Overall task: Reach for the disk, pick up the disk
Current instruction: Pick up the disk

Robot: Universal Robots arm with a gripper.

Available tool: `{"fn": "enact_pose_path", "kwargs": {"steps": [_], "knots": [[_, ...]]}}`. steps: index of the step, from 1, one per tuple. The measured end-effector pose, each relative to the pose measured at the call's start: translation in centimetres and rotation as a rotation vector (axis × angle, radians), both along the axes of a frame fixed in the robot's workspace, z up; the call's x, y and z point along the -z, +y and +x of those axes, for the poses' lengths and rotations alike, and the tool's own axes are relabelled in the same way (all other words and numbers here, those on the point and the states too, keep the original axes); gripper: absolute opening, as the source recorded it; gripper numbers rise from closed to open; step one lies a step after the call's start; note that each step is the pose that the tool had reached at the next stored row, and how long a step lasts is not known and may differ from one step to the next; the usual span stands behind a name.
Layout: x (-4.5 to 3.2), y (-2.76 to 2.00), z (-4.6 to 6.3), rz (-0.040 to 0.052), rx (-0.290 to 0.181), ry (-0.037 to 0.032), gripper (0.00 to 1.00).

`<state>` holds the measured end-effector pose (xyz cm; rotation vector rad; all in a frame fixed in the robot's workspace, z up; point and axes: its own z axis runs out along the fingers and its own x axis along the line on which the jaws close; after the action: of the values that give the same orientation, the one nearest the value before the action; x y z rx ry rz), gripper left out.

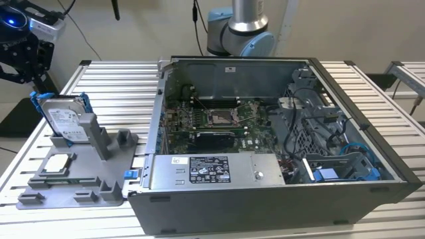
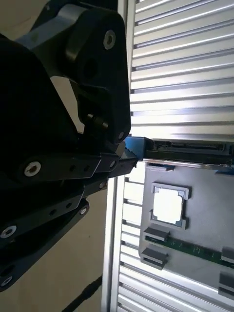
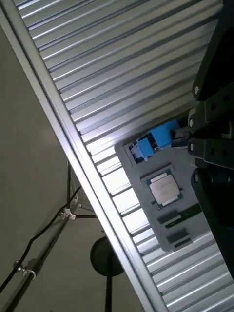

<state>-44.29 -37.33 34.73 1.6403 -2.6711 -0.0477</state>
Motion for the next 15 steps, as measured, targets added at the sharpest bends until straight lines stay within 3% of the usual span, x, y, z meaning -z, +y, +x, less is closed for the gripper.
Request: {"fn": "enact_pose_path", "kwargs": {"steps": [11, 15], "knots": [[0.1, 0.17, 0.0, 0.0, -0.133, 0.0001, 0.0], [0.15, 0.33, 0.0, 0.0, -0.152, 0.0, 0.0]]}}
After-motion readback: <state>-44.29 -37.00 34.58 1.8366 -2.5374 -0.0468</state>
